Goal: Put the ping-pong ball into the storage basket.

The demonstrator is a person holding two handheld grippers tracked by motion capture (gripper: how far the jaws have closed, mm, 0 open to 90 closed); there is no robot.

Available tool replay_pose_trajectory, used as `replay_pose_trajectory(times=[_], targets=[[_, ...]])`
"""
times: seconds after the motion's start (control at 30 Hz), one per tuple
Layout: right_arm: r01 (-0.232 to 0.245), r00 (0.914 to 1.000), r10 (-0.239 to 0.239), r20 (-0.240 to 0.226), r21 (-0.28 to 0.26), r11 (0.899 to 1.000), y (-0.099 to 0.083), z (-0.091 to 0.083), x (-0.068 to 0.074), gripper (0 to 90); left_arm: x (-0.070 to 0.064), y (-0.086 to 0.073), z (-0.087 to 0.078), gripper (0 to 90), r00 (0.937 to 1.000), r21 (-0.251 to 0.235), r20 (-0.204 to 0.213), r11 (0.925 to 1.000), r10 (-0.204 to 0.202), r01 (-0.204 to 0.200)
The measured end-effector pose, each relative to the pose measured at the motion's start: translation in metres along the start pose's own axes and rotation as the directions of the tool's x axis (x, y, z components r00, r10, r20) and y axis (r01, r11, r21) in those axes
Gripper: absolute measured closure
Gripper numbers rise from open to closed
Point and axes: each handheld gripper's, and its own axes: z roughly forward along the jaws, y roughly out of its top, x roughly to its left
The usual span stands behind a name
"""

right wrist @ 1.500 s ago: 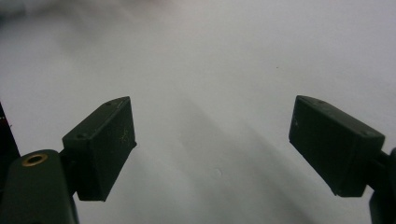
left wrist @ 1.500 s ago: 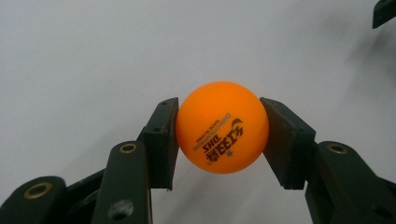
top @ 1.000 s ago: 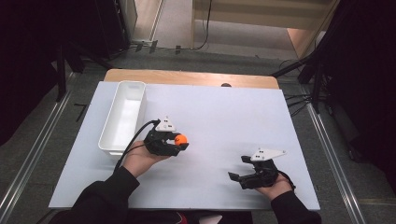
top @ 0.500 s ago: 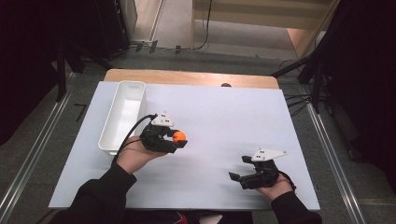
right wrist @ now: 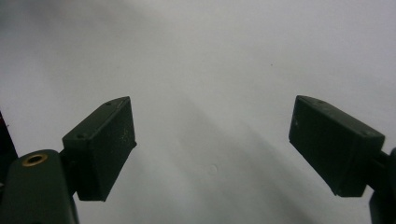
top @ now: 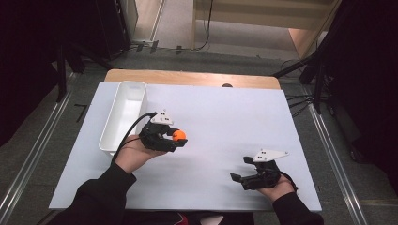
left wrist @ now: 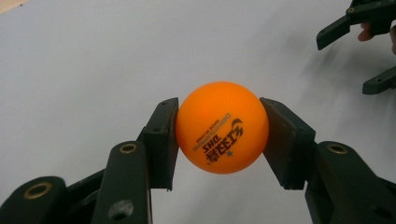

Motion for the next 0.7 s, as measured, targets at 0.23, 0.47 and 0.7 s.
replay_pose_trajectory(times=[0.23, 0.47, 0.7], targets=[[0.005, 1.0, -0.005, 0.002, -0.002, 1.0, 0.0, 0.0, 0.0, 13.3, 0.005, 0.001, -0.004, 51.0, 0.9999, -0.003, -0.012, 1.0, -0.009, 0.009], [0.003, 1.0, -0.003, 0.003, -0.002, 1.0, 0.0, 0.0, -0.001, 13.3, 0.012, 0.0, -0.008, 50.9, 0.9992, -0.001, -0.028, 0.9996, -0.028, 0.028], [0.006, 1.0, -0.006, 0.005, -0.002, 1.0, 0.0, 0.0, -0.001, 13.3, 0.016, 0.001, -0.011, 51.0, 0.9986, 0.0, -0.037, 0.9992, -0.039, 0.039]])
